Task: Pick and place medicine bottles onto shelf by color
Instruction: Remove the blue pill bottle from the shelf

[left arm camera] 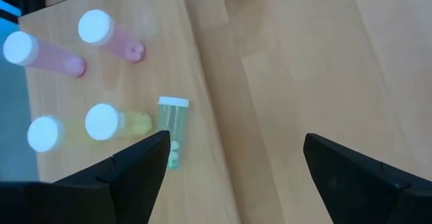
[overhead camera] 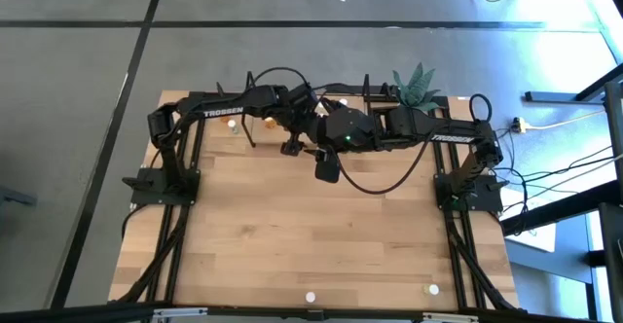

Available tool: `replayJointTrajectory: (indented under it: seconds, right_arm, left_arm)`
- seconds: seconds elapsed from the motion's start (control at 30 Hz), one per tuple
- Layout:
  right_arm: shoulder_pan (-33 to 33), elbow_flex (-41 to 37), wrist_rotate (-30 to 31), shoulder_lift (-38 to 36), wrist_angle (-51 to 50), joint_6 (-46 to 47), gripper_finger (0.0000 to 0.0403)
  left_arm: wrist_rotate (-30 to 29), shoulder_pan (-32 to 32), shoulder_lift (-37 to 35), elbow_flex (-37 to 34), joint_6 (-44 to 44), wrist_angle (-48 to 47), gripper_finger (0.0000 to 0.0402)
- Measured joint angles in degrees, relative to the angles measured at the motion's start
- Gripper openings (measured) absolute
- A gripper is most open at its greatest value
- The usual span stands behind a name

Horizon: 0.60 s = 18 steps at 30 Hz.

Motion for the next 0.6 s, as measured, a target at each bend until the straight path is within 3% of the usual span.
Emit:
replayJointTrajectory:
  seconds: [0.2, 0.3, 0.6]
  right_arm:
    - [-0.02, 0.00, -0.01, 0.00, 2.18, -0.09, 0.0213]
    - [-0.02, 0.02, -0.39, 0.00, 2.51, 5.09, 0.0213]
    - [0.00, 0.00, -1.89, 0.02, -18.15, 20.61, 0.0213]
  left_arm:
    - [0.19, 0.57, 0.00, 0.00, -0.12, -0.17, 0.0334]
    - [0.17, 0.60, 0.00, 0.00, -0.20, -0.17, 0.0334]
    - [0.17, 0.56, 0.00, 0.00, -0.33, 0.18, 0.0334]
